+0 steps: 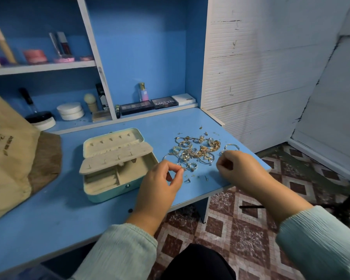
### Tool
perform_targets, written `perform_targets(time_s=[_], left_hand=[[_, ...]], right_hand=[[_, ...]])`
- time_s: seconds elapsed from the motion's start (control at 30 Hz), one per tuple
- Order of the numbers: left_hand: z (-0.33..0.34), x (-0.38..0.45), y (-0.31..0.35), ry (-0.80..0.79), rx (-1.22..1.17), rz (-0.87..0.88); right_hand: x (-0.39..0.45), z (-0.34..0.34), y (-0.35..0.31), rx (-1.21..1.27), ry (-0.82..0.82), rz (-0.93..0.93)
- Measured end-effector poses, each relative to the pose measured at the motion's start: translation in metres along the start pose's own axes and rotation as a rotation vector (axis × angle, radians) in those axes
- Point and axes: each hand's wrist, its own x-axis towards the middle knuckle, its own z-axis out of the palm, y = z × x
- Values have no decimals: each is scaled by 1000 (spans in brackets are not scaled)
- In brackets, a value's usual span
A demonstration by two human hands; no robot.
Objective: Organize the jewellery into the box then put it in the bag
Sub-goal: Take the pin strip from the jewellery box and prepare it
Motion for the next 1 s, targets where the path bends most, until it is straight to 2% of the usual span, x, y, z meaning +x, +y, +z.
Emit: perform_targets(time_s=[0.13,0.27,0.53,0.87,1.0], left_hand=[[-8,-7,-7,76,70,59],[-22,-7,-17,139,146,197],[-41,4,-38,286,478,417],[-50,16,-39,427,752,323],[-53,22,-39,436,804,331]], right_hand=[[8,2,-20,175,30,-1],[19,5,-46,363,-9,10],[39,24,-85,562,-79,3],[53,46,-106,863,-159,83],[59,52,-110,1071,-183,138]])
